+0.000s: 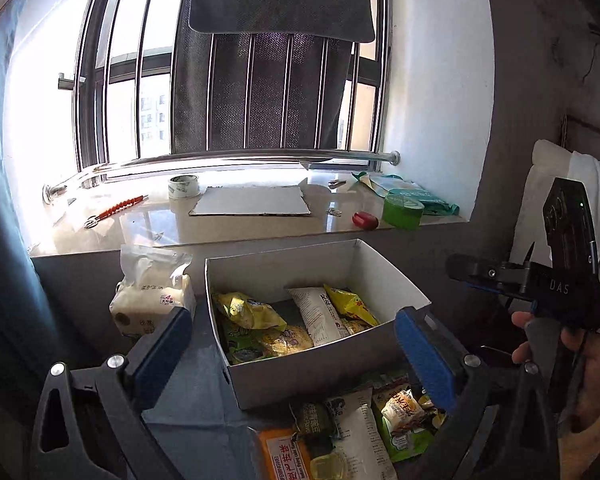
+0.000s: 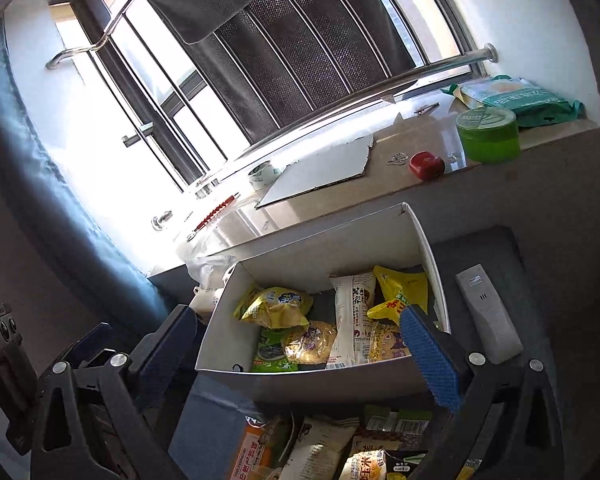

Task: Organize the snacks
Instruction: 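Withdraw both tools from the box back toward the remaining snacks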

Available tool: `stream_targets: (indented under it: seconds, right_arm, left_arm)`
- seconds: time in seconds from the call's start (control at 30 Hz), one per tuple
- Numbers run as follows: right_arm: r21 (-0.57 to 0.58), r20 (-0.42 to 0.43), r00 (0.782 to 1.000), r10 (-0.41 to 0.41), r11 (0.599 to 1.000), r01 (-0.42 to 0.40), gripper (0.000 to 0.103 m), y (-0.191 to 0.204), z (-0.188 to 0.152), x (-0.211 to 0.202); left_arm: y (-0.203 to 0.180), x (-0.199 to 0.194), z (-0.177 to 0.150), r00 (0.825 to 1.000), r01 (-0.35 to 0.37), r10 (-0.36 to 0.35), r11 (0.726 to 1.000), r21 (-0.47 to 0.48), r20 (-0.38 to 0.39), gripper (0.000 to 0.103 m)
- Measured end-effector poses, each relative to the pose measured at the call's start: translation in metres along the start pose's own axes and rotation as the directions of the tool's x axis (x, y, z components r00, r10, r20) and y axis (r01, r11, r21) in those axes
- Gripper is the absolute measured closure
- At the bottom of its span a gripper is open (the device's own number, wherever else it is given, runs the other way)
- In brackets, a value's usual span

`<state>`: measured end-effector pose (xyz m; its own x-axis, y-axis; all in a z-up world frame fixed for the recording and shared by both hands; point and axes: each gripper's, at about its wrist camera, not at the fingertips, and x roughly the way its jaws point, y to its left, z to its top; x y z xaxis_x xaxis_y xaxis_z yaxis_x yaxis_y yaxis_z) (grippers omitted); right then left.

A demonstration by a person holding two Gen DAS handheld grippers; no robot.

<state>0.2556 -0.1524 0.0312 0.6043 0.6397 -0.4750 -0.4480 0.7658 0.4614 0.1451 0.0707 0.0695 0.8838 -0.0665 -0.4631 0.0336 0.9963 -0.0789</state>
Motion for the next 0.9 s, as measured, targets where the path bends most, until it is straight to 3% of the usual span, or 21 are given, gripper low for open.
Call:
stream_targets:
  seconds: [0.3,0.43,0.53,0.73,0.9]
  right_arm:
    - [-0.208,0.02,1.0,-0.014,0.978,0.018,0.0,0.028,-0.085,-0.08]
    - [-0.194,0.019,0.999,-0.039,0.98,0.042,0.0,0.019,-0.129,-0.099]
    - [-0.158,-0.027,0.996,-0.08,0.985,0.075,0.0,0.001,-0.159,-0.102]
    - [-0.119,-0.096,0.986,-0.139,0.985,0.128,0.0,-0.027,-0.189,-0.095]
    - [-0.121,-0.131,0.982,-0.137,0.985,0.122,0.0,-0.03,-0.199,-0.083]
  left_arm:
    - [-0.027,-0.073,-0.081,1.0,0.016,-0.016,1.0,-0.024,-0.016,0.0]
    - [-0.032,-0.077,-0.128,0.996,0.042,-0.051,0.993,-0.108,-0.078,0.0]
    - [-0.035,-0.075,-0.154,0.989,0.076,-0.095,0.984,-0.158,-0.115,0.0]
    - [-0.038,-0.067,-0.17,0.982,0.073,-0.102,0.981,-0.179,-0.157,0.0]
    - [-0.038,-0.064,-0.168,0.983,0.066,-0.095,0.981,-0.18,-0.159,0.0]
